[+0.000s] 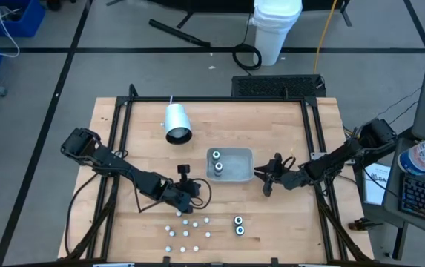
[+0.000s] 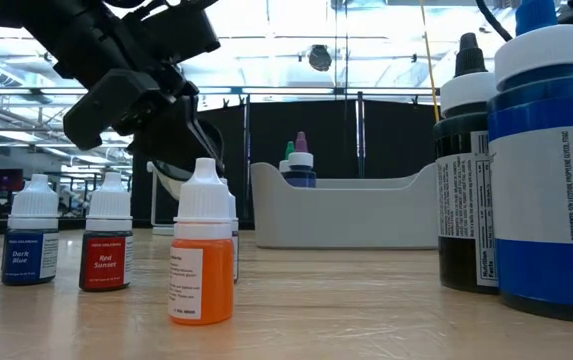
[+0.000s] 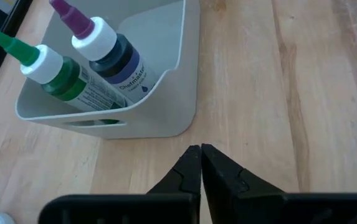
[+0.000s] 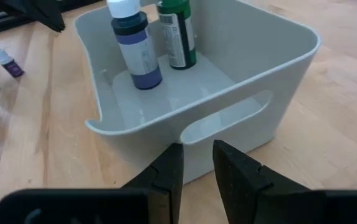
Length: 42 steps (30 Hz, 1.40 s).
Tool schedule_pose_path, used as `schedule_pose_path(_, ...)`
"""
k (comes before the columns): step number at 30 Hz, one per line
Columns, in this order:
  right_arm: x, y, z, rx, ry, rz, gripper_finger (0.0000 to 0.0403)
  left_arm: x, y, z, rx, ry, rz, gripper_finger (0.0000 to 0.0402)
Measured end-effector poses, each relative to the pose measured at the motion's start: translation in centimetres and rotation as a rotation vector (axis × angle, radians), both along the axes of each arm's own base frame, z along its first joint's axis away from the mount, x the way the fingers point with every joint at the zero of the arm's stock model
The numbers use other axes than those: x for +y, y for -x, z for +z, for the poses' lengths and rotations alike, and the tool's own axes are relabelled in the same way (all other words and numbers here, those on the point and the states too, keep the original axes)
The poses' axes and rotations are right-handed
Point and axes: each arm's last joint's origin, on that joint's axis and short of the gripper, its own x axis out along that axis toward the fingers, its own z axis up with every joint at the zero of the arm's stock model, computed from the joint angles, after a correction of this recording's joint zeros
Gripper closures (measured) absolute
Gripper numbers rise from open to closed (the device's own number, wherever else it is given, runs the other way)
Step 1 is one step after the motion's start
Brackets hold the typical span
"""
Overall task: Pick & Place food coloring
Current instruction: Adjust the white bin, then put the large blue food coloring bottle into the white bin
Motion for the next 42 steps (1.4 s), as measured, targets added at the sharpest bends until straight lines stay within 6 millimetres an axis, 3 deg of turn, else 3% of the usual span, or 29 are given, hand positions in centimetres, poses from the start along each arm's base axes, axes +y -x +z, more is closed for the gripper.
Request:
schedule_pose_path(6,0.0,0.0,-0.1,0.017,0.013,0.021,0.0325,0.1,0.0,0.0,-0.003,-0.025,0.019,0.037)
schedule_pose_path(12,0.2,0.3,0.1,0.065,0.0,0.147,0.0326,-0.2,0.4,-0.1,0.015,-0.032,0.008,0.0379)
schedule_pose_path(19,0.8,0.9,0.7,0.099,-0.171,0.283,0.0326,-0.7,0.6,-0.1,0.017,-0.033,-0.011,0.0397)
schedule_pose_path(28,4.7,2.6,1.1,0.066,-0.159,0.541,0.0326,-1.6,1.0,-0.2,0.024,-0.028,-0.046,0.0377)
schedule_pose_path(35,9.0,3.6,4.3,-0.156,0.097,0.673,0.0326,-1.7,1.1,-0.1,0.004,-0.023,-0.013,0.0397)
schedule_pose_path(42,13.6,2.4,6.5,-0.21,0.245,0.772,0.0326,-1.9,1.2,-0.1,-0.009,0.011,0.011,0.0372)
